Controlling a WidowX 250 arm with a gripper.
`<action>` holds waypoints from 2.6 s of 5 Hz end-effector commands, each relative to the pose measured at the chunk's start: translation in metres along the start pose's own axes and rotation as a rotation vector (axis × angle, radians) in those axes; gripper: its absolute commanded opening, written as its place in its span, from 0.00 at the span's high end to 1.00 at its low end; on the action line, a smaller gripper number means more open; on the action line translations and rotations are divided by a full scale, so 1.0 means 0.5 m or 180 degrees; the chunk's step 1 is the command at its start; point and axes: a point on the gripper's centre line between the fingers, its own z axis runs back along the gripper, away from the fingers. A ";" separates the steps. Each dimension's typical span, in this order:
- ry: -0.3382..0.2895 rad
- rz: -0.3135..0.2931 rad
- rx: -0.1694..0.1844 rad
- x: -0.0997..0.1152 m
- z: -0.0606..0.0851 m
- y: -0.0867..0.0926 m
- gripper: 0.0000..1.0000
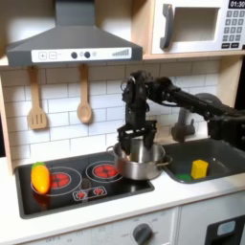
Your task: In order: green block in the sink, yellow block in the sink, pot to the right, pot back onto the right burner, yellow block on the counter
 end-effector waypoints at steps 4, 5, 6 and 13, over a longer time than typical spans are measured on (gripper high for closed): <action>0.0064 -0.0257 -0.0092 -0.166 0.070 -0.023 0.00; 0.0098 -0.0320 -0.0114 -0.223 0.069 -0.065 0.00; 0.0119 -0.0295 -0.0122 -0.279 0.069 -0.087 0.00; 0.0274 -0.0120 0.0149 -0.393 0.072 -0.118 0.00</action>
